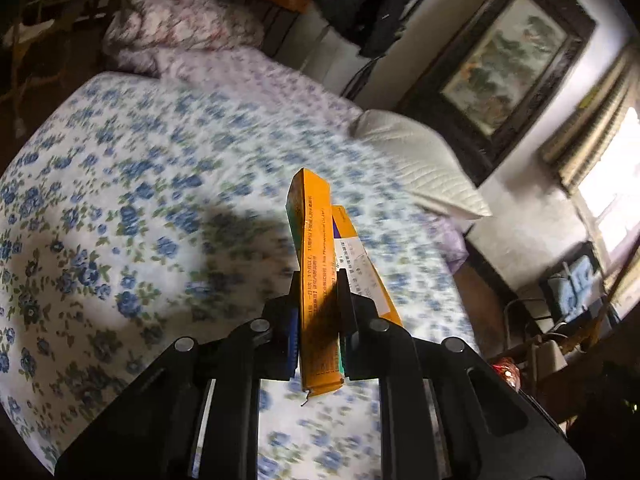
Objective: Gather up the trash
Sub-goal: 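Close the left tool on the orange box while the right tool grasps the snack packet, then carry the orange box and snack packet in both tools to the wastebasket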
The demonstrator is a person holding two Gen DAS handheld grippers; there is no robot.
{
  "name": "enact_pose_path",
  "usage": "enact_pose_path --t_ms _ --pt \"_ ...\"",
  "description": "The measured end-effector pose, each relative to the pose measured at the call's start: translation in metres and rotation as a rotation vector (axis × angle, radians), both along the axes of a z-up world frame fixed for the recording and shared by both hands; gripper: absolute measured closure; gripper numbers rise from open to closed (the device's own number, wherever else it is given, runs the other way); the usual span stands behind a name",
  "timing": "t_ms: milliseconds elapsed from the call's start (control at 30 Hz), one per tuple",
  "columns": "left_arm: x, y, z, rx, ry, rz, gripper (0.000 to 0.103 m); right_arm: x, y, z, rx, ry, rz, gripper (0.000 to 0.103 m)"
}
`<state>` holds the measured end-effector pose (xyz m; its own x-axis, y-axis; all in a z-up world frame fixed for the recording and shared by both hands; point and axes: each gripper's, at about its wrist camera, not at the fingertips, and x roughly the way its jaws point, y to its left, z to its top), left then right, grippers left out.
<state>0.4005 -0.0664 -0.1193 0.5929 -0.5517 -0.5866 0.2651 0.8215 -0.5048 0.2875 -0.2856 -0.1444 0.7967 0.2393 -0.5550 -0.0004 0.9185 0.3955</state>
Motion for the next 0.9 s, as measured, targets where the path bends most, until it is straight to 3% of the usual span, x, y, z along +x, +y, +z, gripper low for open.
enact_pose_path --t_ms 200,400,533,700,900 --pt "-0.037 -0.028 0.019 -0.072 -0.108 -0.129 0.086 -0.030 -0.015 0.016 -0.038 -0.009 -0.021 0.060" --pt "-0.076 -0.083 0.024 -0.014 -0.176 -0.304 0.086 -0.071 -0.048 0.031 -0.099 0.023 -0.079 0.060" --pt "-0.105 -0.108 0.022 0.007 -0.197 -0.403 0.086 -0.112 -0.081 0.030 -0.146 0.093 -0.156 0.060" --pt "-0.135 -0.131 0.019 0.024 -0.213 -0.498 0.086 -0.166 -0.112 0.007 -0.180 0.231 -0.243 0.060" --pt "-0.162 -0.163 0.013 0.014 -0.190 -0.617 0.086 -0.190 -0.132 -0.038 -0.118 0.355 -0.275 0.060"
